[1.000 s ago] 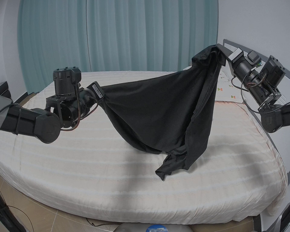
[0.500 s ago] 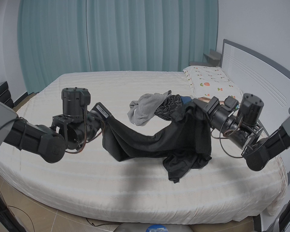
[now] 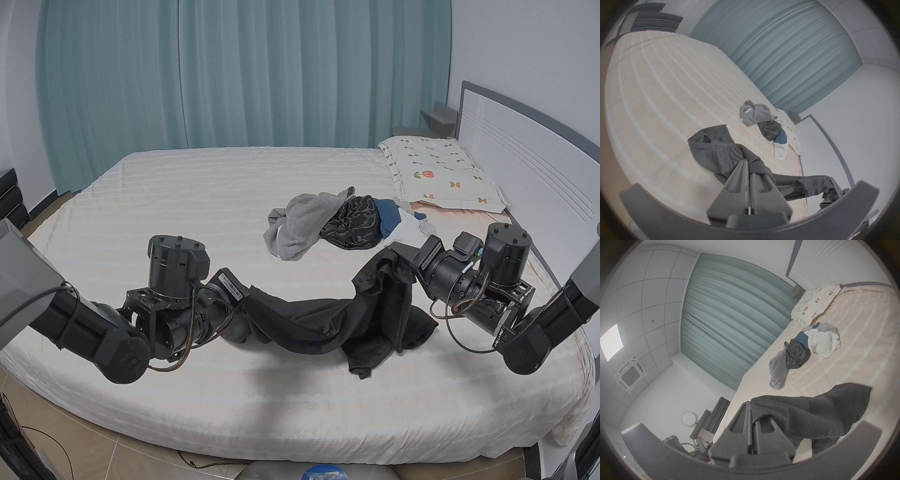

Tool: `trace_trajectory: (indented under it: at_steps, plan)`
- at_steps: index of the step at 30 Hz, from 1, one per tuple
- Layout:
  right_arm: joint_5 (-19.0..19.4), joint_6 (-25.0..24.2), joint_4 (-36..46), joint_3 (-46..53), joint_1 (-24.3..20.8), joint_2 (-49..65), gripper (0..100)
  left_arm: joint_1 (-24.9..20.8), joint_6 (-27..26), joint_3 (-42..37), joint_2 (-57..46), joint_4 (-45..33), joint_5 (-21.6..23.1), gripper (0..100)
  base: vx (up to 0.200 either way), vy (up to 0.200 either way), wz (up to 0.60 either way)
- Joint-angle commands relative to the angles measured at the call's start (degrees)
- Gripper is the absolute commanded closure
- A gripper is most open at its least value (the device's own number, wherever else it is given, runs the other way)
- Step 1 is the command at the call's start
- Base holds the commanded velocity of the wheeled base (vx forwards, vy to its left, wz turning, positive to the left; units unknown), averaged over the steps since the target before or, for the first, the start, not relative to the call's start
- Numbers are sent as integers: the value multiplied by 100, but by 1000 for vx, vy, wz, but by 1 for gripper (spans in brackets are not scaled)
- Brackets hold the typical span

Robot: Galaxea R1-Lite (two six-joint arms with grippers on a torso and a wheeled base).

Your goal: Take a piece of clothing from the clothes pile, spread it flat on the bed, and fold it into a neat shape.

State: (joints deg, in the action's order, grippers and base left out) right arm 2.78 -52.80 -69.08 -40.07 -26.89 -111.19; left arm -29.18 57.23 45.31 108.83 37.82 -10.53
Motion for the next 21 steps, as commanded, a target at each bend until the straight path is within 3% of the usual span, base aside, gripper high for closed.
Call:
trace_trajectory:
  at_steps: [1, 7, 21]
  plan:
    - [-5, 6, 0, 122, -35, 115, 100, -35, 16, -506, 69, 534, 7, 100, -200, 0, 0]
    - [-5, 6, -9, 193, -79, 106, 100, -26, 16, -673, 60, 622, -1, 100, -200, 0, 0]
    - [-14, 6, -9, 201, -44, -17, 100, 36, 7, -690, 69, 965, -133, 100, 0, 0, 0]
